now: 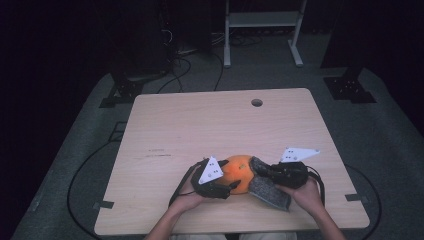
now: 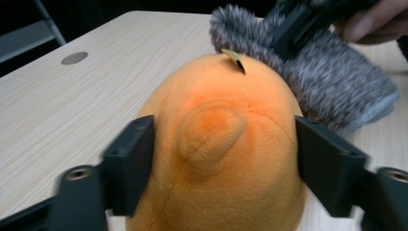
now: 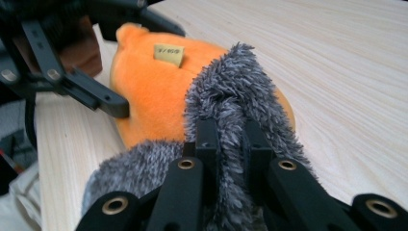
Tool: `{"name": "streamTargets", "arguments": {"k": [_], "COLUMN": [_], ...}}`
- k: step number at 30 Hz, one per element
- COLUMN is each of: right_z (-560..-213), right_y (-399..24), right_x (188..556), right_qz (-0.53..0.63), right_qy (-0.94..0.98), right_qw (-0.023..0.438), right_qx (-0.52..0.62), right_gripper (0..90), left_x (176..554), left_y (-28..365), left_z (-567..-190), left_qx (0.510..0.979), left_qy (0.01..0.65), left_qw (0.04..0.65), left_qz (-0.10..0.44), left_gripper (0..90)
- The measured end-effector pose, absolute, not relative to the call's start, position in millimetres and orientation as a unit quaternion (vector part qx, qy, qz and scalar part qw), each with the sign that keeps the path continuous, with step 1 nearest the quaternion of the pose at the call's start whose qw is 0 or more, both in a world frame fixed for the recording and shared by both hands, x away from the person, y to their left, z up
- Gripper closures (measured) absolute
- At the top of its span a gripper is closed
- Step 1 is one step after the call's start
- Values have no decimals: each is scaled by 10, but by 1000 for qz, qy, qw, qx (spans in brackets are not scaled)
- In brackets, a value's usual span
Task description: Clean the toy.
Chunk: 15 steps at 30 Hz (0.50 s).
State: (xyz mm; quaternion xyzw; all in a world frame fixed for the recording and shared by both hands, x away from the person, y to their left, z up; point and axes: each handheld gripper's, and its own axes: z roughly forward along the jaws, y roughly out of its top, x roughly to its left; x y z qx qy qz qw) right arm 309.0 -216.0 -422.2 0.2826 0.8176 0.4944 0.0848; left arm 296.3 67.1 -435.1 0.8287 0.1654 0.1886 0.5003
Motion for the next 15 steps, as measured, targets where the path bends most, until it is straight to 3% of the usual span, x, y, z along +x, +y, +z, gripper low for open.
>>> {"name": "streamTargets", "arguments": {"k": [3,7,12,14,15], "right_z": [-4038,-3919,-4037,-4101,-4128], "right_y": [-2049,-1738,-1946,-2035,-2053], "right_x": [2967,2815,2928,2964,2978], "right_qz": [520,507,500,492,496], "right_qy": [812,833,825,824,822], "right_qw": [97,116,121,120,111], "right_qx": [248,186,235,255,259], "right_gripper": [805,805,806,806,806], "left_x": [2910,2816,2860,2902,2929], "left_y": [591,484,652,699,701], "left_z": [-4356,-4350,-4393,-4384,-4370], "left_qx": [832,846,848,842,839], "left_qy": [137,96,105,125,140], "left_qw": [497,471,474,491,498], "left_qz": [205,232,213,187,172], "left_gripper": [366,374,392,357,286]}}
